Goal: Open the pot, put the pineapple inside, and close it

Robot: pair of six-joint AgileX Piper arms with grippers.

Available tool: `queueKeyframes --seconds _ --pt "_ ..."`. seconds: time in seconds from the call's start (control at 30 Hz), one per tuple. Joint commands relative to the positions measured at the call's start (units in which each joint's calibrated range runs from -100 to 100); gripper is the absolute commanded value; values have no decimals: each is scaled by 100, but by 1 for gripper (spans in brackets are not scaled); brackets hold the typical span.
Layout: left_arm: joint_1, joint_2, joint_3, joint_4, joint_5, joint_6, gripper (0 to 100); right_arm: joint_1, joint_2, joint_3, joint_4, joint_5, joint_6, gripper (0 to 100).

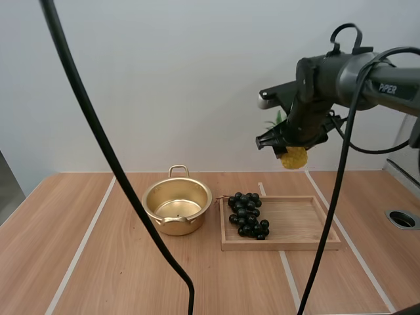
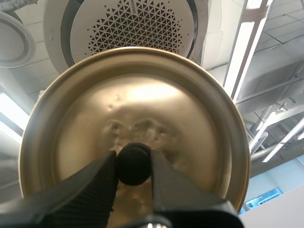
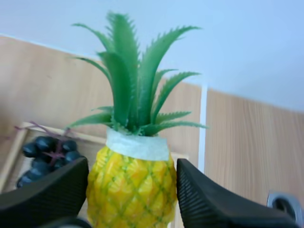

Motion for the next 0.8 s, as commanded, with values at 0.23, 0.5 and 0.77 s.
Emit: queueKeyframes --seconds 0.23,0.5,0.77 --pt "-15 -18 -2 128 -52 -21 0 -14 -154 -780 2398 427 -2502 0" --pt "-15 -18 -2 129 -52 262 0 -7 -87 -1045 4069 1224 -3717 0" --pt "-15 -39 -2 129 -35 404 0 273 434 -1045 4159 1359 -4189 0"
